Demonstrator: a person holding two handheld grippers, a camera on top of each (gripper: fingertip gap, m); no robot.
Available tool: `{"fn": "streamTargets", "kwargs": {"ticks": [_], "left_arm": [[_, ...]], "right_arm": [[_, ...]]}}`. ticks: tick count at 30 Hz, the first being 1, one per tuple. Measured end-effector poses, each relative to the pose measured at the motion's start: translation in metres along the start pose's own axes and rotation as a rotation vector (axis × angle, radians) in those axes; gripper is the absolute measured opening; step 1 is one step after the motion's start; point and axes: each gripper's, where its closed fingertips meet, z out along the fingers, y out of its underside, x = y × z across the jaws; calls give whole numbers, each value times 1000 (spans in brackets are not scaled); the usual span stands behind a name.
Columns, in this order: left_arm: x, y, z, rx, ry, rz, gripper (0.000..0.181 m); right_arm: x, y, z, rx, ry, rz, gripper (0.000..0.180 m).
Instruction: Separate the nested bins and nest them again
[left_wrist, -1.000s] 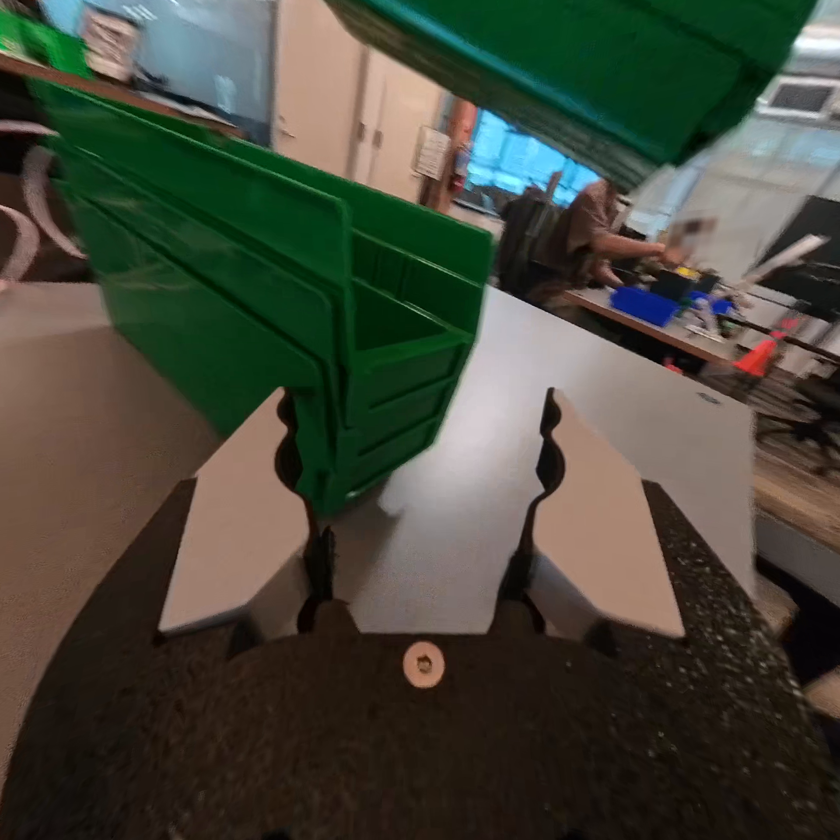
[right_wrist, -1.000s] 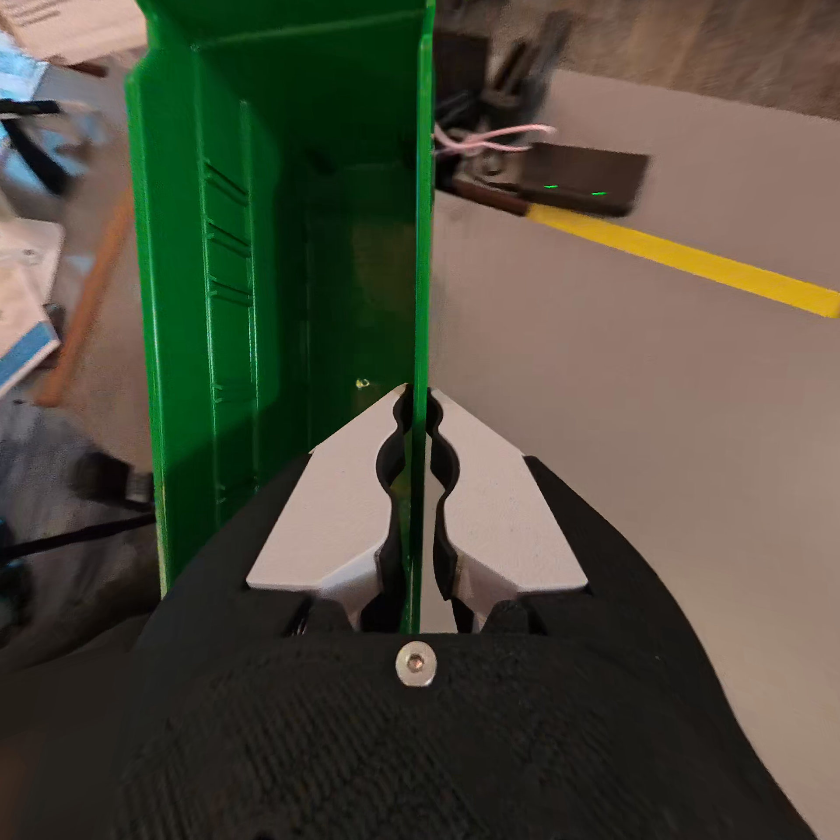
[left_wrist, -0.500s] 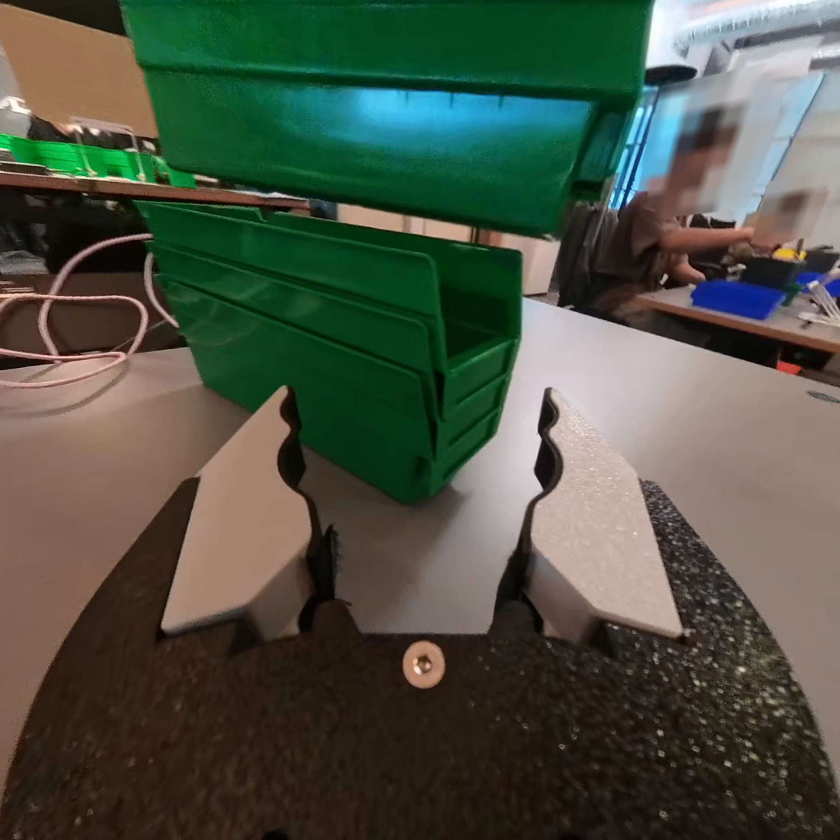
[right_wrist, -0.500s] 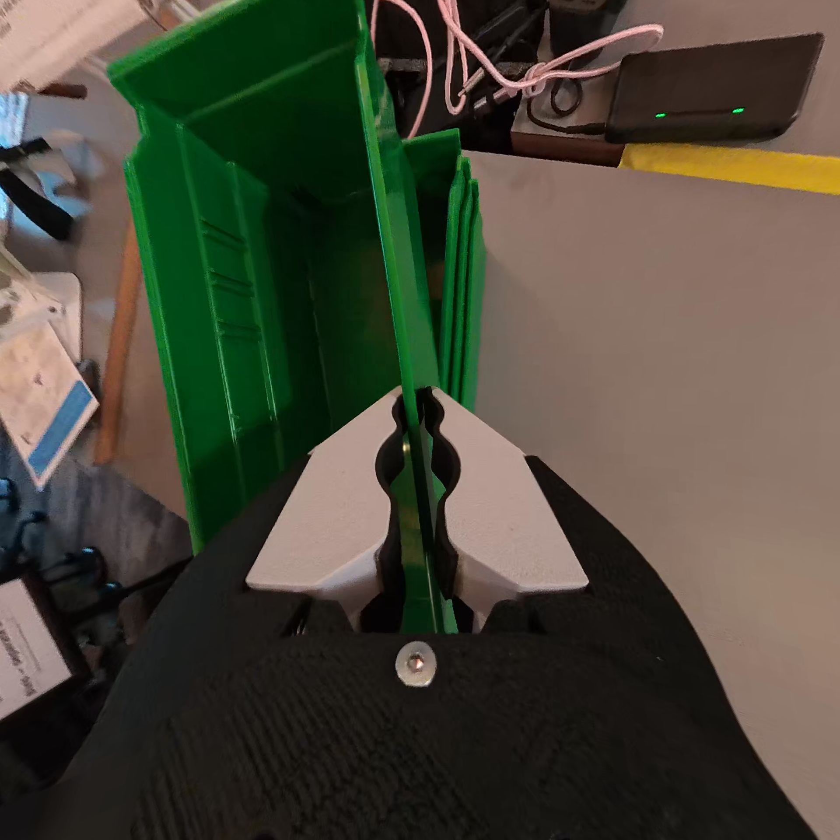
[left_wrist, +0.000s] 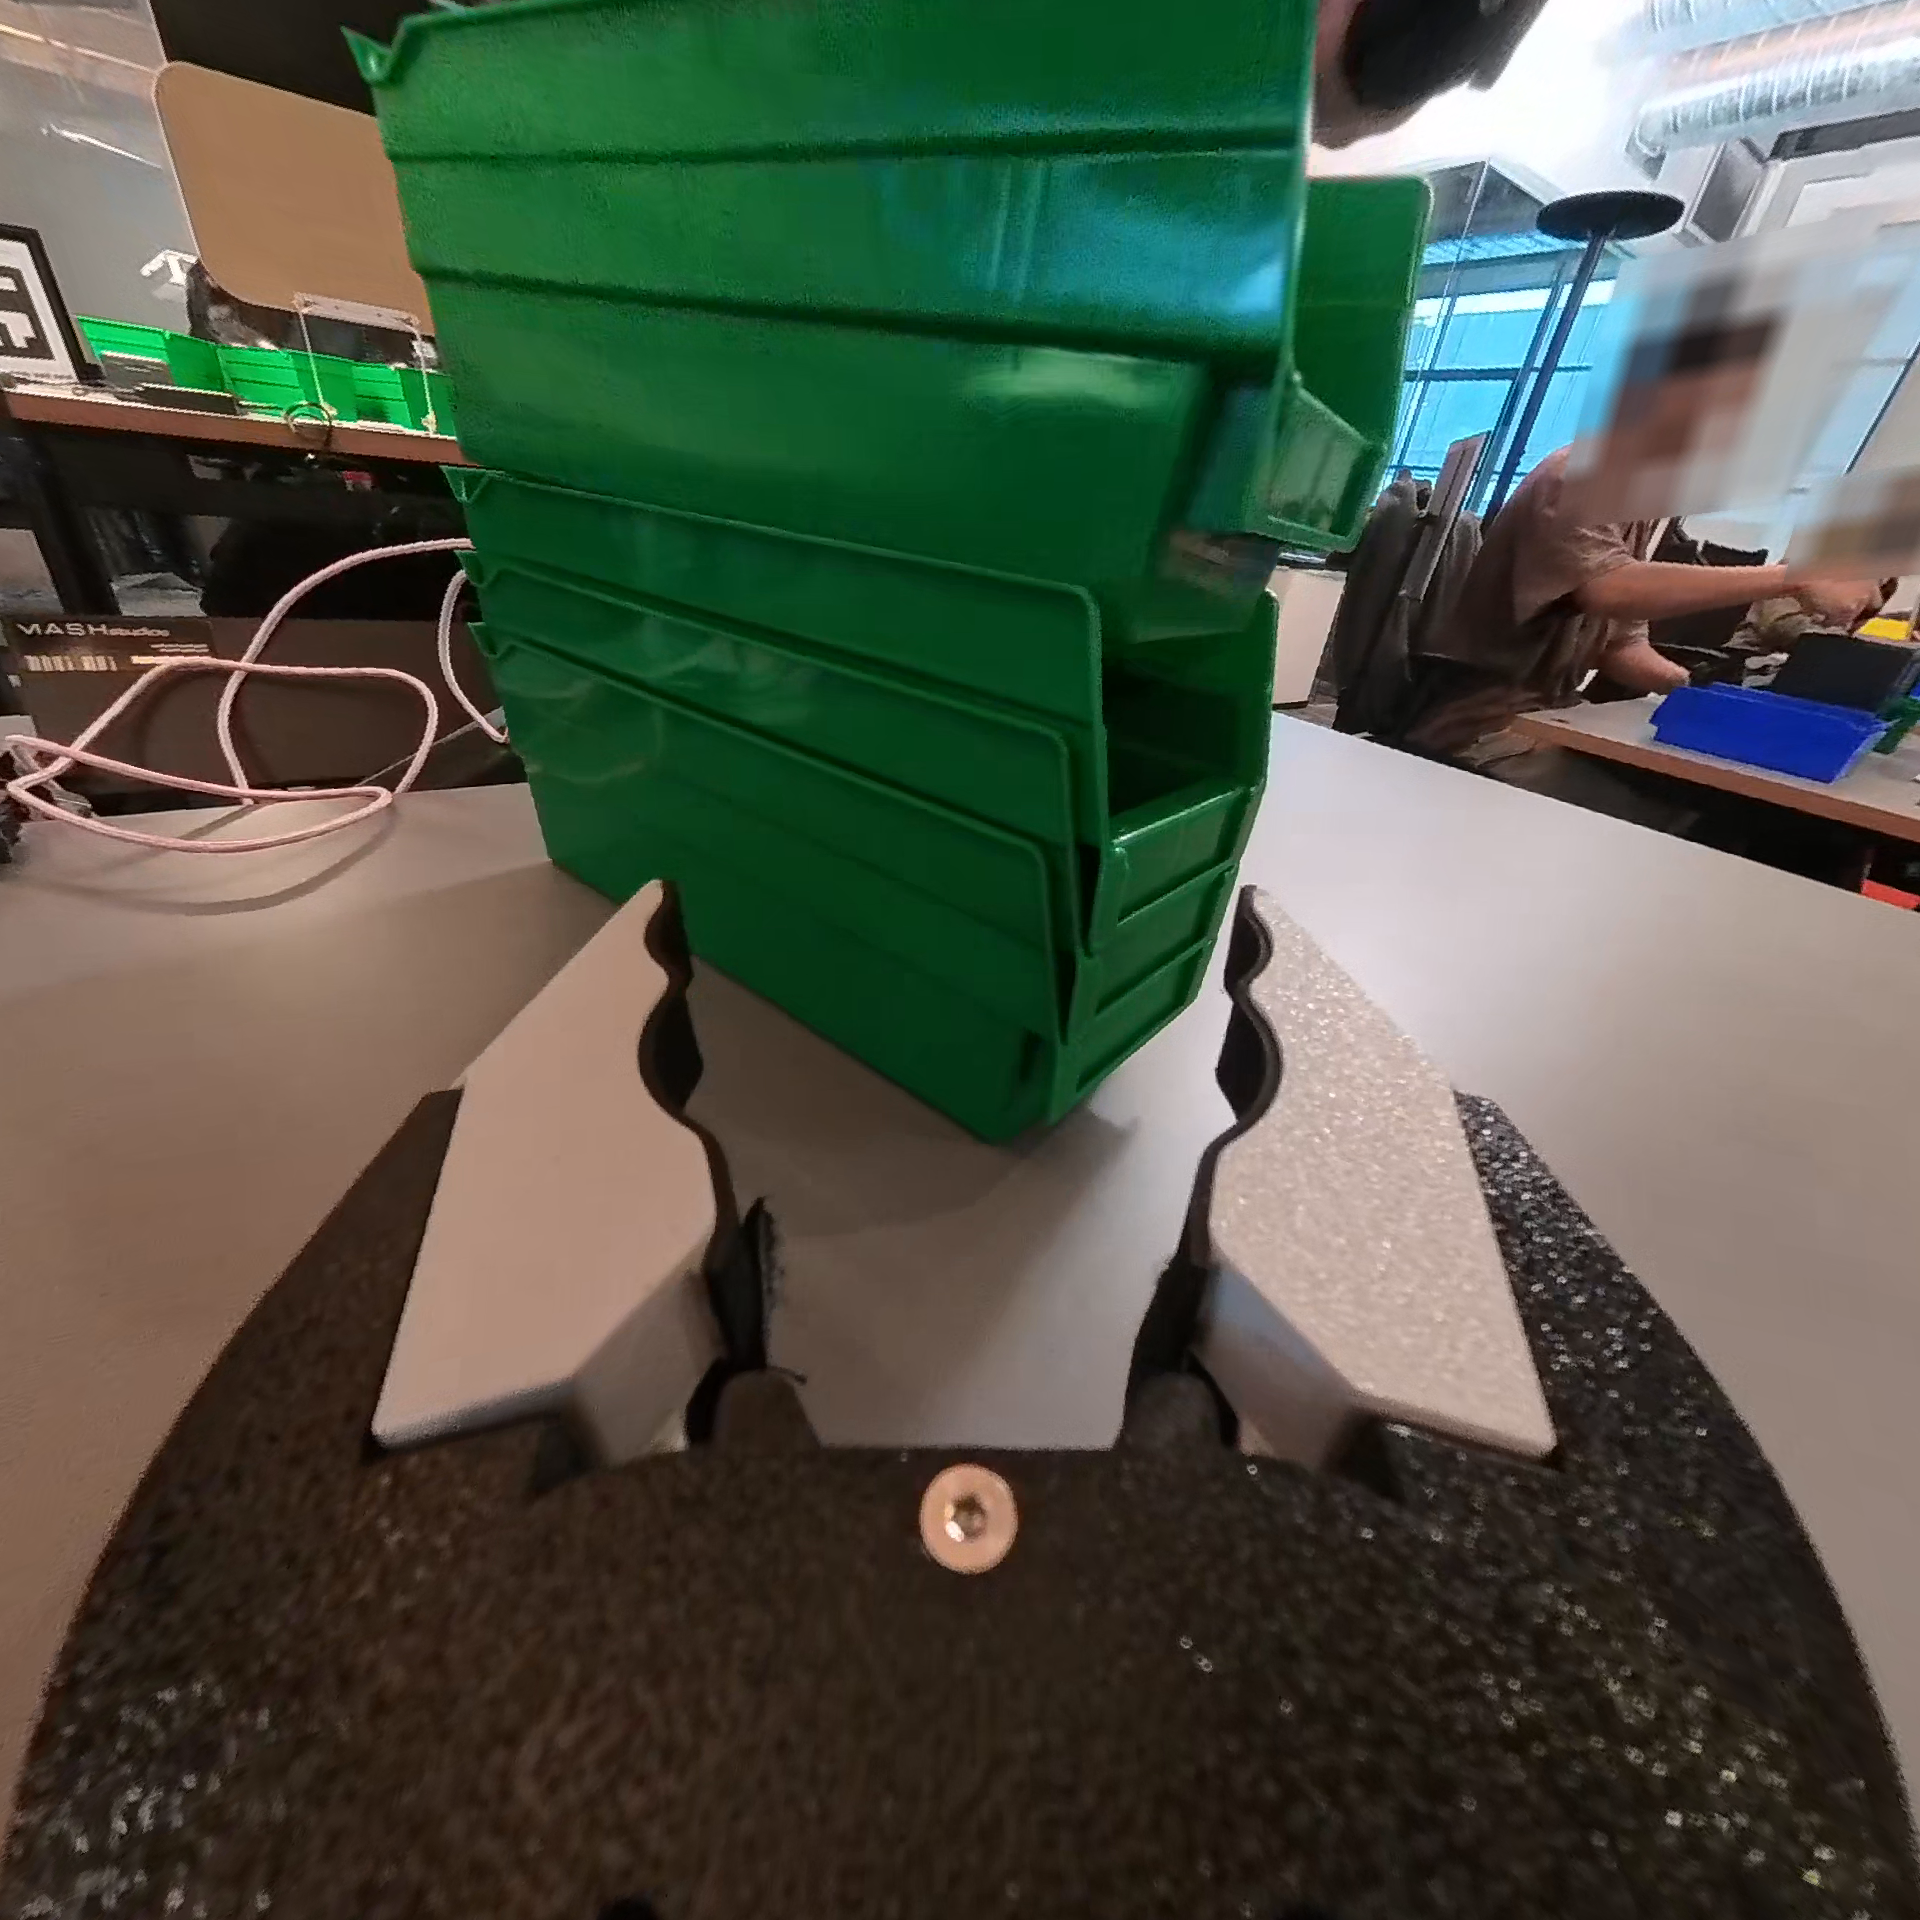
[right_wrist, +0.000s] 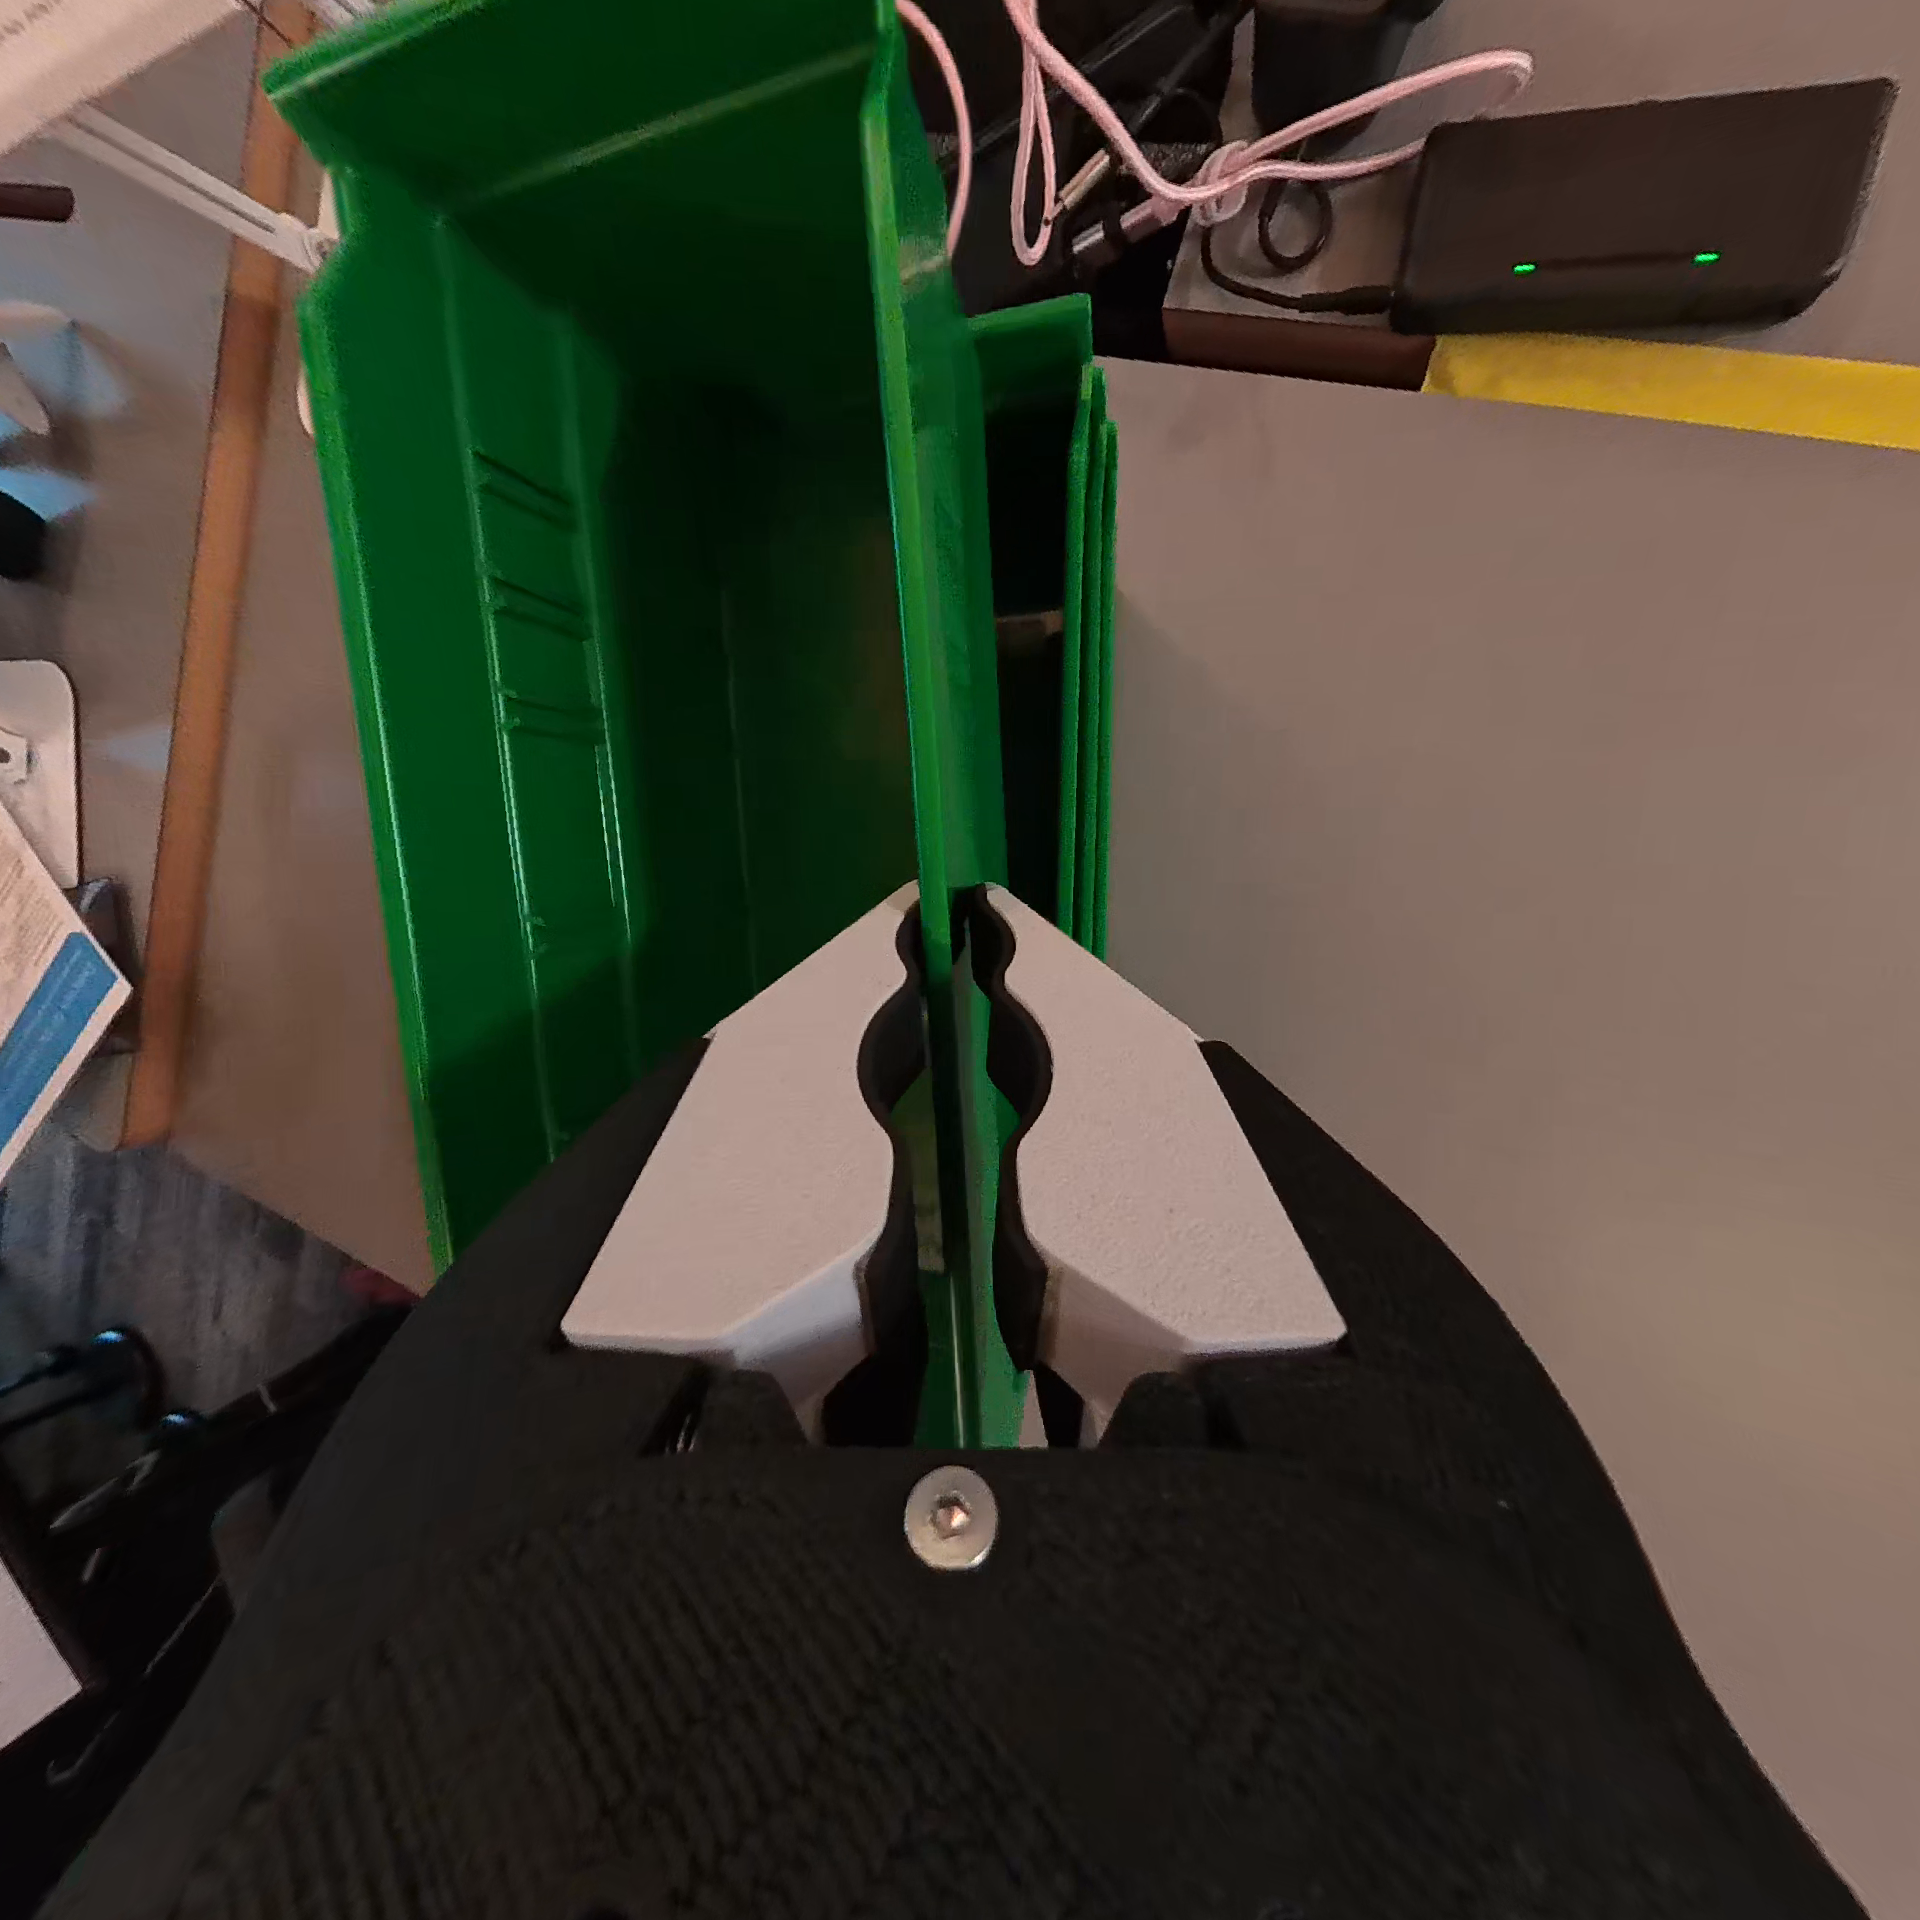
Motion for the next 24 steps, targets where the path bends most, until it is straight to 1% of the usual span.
{"fn": "streamTargets", "kwargs": {"ticks": [3,8,16,24], "left_arm": [[1,0,0,0,7,-7,101],[9,-12,-4,71,54,-17,99],[5,-11,-5,66,44,-24,99],[5,-9,-3,53,41,-28,99]], "right_arm": [[2,-1,1,-2,7,4,3],[5,1,6,0,-1,32,3],[11,10,21,-24,7,38,4],[16,14,25,-22,29,47,4]]}}
